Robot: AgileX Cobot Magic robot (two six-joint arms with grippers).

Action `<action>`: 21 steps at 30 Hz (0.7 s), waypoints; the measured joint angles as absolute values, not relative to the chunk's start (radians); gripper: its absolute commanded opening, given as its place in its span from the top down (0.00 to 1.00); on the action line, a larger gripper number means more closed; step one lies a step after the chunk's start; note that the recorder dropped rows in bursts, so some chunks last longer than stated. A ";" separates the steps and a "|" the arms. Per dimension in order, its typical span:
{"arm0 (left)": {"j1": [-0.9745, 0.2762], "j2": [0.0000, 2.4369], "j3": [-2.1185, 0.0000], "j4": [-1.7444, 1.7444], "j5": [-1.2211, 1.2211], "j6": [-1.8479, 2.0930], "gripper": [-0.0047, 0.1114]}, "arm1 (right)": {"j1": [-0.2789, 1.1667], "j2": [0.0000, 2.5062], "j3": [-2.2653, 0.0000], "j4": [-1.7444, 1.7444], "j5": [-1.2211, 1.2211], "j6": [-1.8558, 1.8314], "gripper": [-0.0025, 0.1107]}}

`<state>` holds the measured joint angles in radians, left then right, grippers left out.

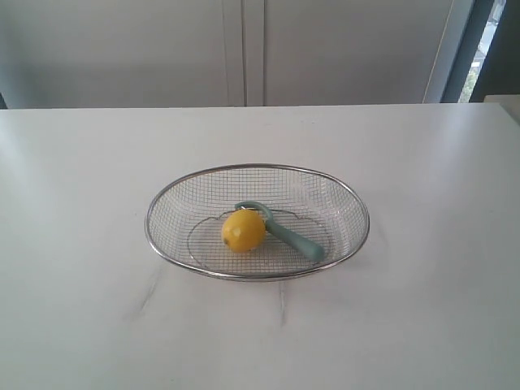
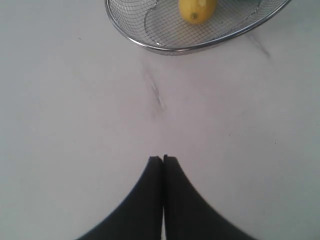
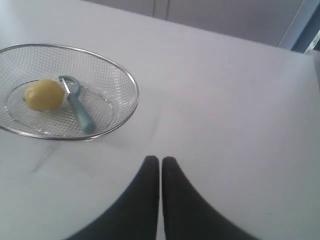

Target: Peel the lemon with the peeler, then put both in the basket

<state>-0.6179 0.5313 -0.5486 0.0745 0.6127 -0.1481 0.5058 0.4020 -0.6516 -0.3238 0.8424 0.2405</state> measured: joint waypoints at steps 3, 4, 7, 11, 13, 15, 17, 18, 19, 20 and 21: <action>-0.618 0.531 -0.549 0.071 0.586 -0.148 0.96 | 0.506 0.362 -0.570 -0.373 0.743 0.258 0.95; -0.618 0.531 -0.549 0.071 0.581 -0.148 0.96 | 0.506 0.354 -0.556 -0.380 0.718 0.261 0.95; -0.618 0.531 -0.549 0.071 0.567 -0.148 0.96 | 0.506 0.348 -0.527 -0.388 0.646 0.263 0.95; -0.618 0.531 -0.549 0.071 0.544 -0.151 0.96 | 0.506 0.346 -0.516 -0.392 0.614 0.267 0.95; -0.618 0.531 -0.549 0.071 0.537 -0.151 0.96 | 0.506 0.346 -0.516 -0.394 0.612 0.267 0.95; -0.618 0.531 -0.549 0.071 0.535 -0.151 0.96 | 0.506 0.346 -0.516 -0.396 0.612 0.267 0.95; -0.618 0.531 -0.549 0.071 0.535 -0.151 0.96 | 0.506 0.346 -0.516 -0.396 0.612 0.267 0.95; -0.618 0.531 -0.549 0.071 0.535 -0.151 0.96 | 0.506 0.346 -0.516 -0.396 0.612 0.267 0.95; -0.618 0.531 -0.549 0.071 0.535 -0.151 0.96 | 0.506 0.346 -0.516 -0.396 0.612 0.267 0.95; -0.618 0.531 -0.549 0.071 0.535 -0.151 0.96 | 0.506 0.346 -0.516 -0.396 0.612 0.267 0.95; -0.618 0.531 -0.549 0.071 0.535 -0.151 0.96 | 0.506 0.346 -0.516 -0.396 0.612 0.267 0.95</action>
